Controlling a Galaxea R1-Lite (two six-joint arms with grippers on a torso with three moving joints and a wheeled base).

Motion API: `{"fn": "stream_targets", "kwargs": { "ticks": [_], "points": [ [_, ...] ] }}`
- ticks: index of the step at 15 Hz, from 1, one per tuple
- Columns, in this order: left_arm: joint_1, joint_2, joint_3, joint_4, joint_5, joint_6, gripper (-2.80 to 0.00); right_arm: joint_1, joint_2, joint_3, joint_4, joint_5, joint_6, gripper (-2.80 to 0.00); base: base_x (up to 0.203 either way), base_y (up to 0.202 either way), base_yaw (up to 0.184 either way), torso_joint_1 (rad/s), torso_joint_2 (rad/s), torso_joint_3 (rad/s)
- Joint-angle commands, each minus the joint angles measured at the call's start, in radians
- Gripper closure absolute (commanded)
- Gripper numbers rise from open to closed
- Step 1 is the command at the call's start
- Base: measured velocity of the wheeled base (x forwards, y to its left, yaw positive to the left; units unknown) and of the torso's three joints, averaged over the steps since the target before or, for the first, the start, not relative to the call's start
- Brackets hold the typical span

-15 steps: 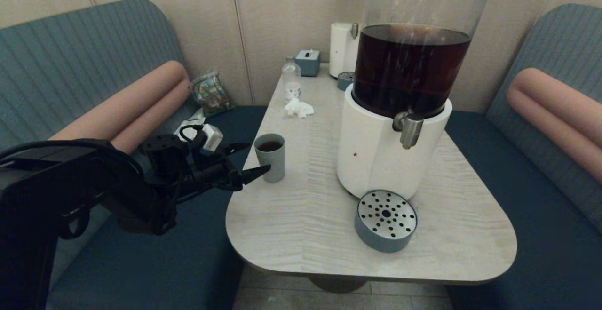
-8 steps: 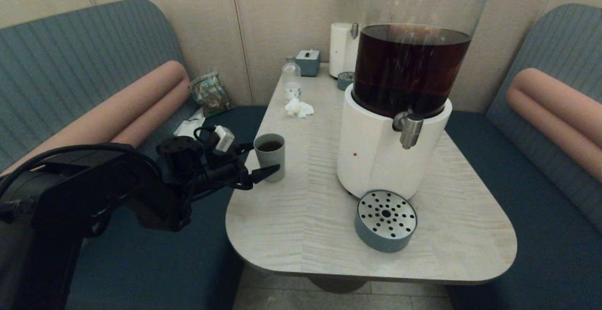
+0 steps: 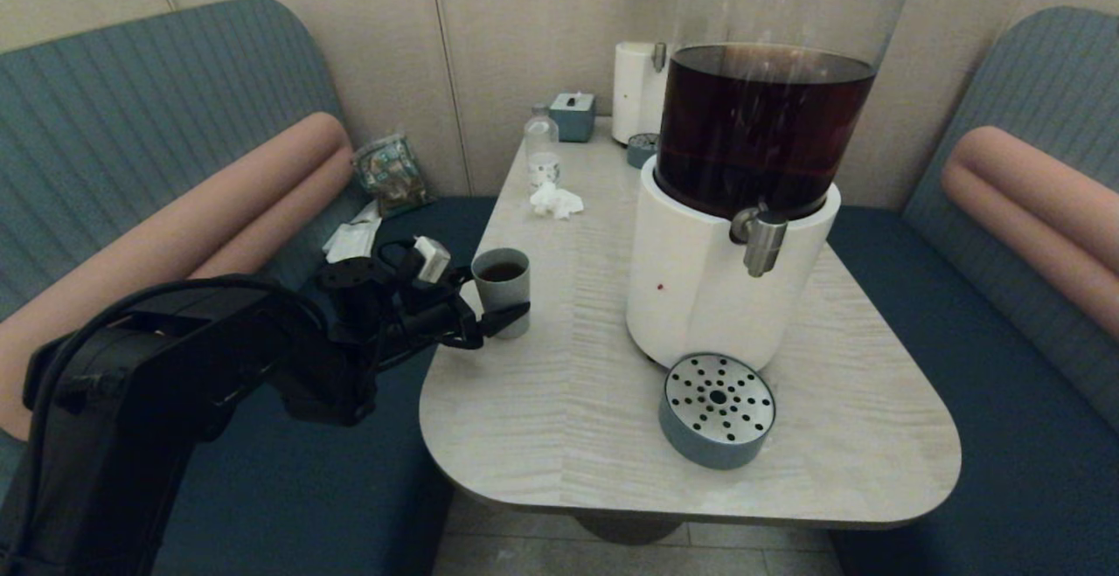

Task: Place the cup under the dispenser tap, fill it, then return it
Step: Pick up the cup

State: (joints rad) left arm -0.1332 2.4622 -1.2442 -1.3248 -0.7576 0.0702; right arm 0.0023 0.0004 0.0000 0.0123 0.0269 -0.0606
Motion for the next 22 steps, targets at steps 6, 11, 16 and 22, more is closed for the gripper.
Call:
{"fn": "stream_targets", "kwargs": {
  "ticks": [6, 11, 16, 22],
  "points": [
    [-0.002, 0.047, -0.083, -0.008, 0.029, -0.013, -2.80, 0.000, -0.002, 0.000, 0.000, 0.001, -0.001, 0.00, 0.000, 0.000, 0.000, 0.000, 0.00, 0.000],
    [-0.017, 0.047, -0.083, -0.008, 0.030, -0.013, 0.00, 0.001, -0.002, 0.000, 0.000, 0.001, -0.001, 0.00, 0.000, 0.000, 0.000, 0.000, 0.00, 0.000],
    [-0.031, 0.046, -0.083, -0.010, 0.030, -0.021, 0.00, 0.001, -0.002, 0.000, 0.000, 0.001, -0.001, 0.00, 0.000, 0.000, 0.000, 0.000, 0.00, 0.000],
    [-0.031, -0.021, -0.001, -0.043, 0.035, -0.032, 0.00, 0.000, -0.002, 0.000, 0.000, 0.001, -0.001, 0.00, 0.000, 0.000, 0.000, 0.000, 0.00, 0.000]
  ]
}}
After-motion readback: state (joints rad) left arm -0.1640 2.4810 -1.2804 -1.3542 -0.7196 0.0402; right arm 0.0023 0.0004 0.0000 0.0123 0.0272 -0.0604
